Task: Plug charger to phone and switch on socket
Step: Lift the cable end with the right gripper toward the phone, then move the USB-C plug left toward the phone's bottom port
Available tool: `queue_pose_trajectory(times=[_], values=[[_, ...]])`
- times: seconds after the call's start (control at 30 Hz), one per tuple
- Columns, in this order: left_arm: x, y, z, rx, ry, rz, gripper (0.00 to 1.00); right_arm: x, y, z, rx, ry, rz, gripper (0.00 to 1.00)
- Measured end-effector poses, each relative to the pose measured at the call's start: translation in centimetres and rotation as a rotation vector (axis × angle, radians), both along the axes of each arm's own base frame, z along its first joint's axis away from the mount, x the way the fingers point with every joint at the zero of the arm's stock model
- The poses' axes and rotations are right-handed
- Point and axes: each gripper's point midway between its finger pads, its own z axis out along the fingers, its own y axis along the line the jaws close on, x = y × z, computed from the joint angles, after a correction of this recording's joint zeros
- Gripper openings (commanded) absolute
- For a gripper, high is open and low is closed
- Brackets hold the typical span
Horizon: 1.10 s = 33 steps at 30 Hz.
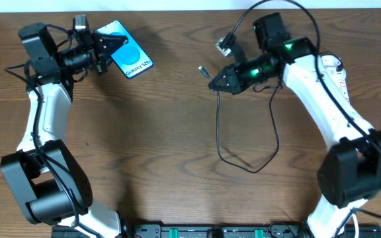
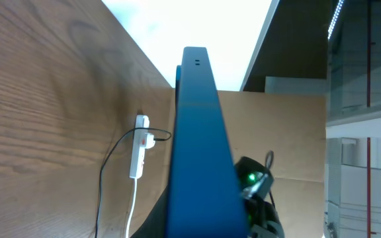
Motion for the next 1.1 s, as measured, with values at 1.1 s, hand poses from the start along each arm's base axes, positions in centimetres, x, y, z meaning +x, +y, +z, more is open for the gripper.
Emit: queue_pose_trajectory(times=[1.1], values=[[-0.3,-5.0,0.6,0.058,-0.141,-0.119,0.07,-7.1,3.8,0.2,0.260,0.078,0.066,0.01]])
